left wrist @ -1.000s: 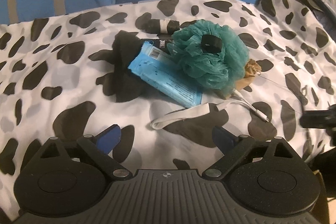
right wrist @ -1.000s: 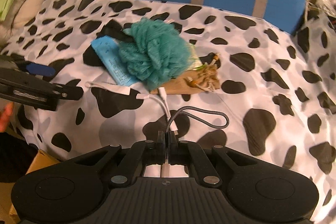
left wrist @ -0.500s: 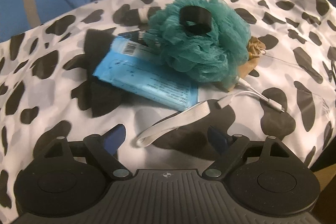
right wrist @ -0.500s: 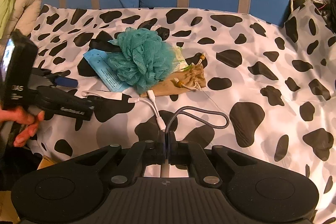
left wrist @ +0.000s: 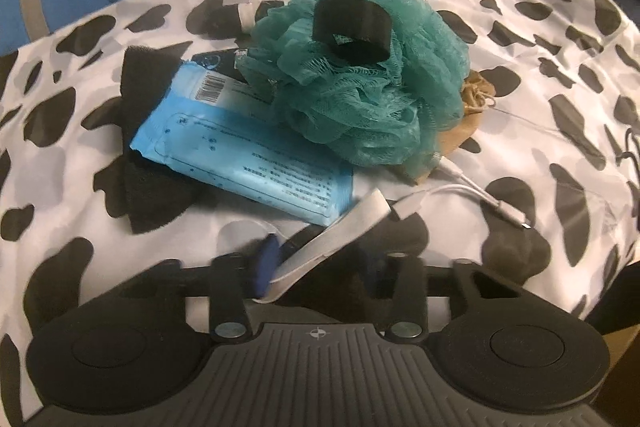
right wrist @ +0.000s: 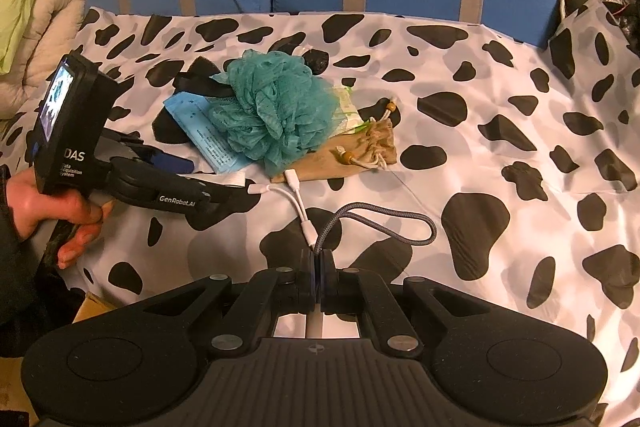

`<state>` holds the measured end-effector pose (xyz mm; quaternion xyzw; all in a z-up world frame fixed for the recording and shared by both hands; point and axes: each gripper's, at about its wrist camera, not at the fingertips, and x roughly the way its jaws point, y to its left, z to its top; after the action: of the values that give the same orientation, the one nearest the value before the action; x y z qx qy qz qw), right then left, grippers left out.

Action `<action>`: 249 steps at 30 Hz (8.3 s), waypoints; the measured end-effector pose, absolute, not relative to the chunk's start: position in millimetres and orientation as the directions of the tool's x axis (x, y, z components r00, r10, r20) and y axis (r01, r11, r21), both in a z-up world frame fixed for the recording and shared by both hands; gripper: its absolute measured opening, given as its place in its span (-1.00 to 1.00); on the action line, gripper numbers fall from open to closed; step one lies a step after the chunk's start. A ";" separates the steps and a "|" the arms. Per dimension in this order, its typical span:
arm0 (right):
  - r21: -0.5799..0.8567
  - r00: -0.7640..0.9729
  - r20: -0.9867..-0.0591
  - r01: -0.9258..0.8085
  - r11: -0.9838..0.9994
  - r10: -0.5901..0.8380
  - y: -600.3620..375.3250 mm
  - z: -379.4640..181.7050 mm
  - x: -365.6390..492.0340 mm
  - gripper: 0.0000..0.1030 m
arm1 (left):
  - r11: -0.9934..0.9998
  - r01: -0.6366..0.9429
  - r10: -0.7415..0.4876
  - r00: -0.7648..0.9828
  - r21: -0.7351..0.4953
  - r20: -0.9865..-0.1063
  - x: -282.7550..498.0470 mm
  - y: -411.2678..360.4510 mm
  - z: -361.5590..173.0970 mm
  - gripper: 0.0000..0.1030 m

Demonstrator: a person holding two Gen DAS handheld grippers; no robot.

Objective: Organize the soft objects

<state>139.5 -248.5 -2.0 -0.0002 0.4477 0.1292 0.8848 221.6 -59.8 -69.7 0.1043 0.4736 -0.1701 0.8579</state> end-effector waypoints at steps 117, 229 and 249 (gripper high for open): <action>0.103 0.281 -0.933 -0.389 0.916 0.224 -179.1 -22.9 19.3 1.00 | 0.981 0.164 -0.153 0.332 -0.103 -0.931 34.7 -38.8 -36.8 0.31; 0.009 0.425 -0.892 -0.318 0.948 0.151 -190.9 -70.6 232.6 -0.19 | 0.977 0.200 -0.182 0.595 -0.075 -0.783 157.5 2.8 -12.3 0.31; 0.014 0.546 -0.819 -0.287 0.958 0.176 -213.8 -31.7 205.9 -0.80 | 0.976 0.217 -0.148 0.598 -0.019 -0.787 163.2 -11.1 -18.0 0.31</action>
<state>205.9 -213.8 -31.7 -0.0610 0.4576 0.1320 0.8772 163.2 -11.1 -18.0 0.0394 0.4363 -0.1023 0.8931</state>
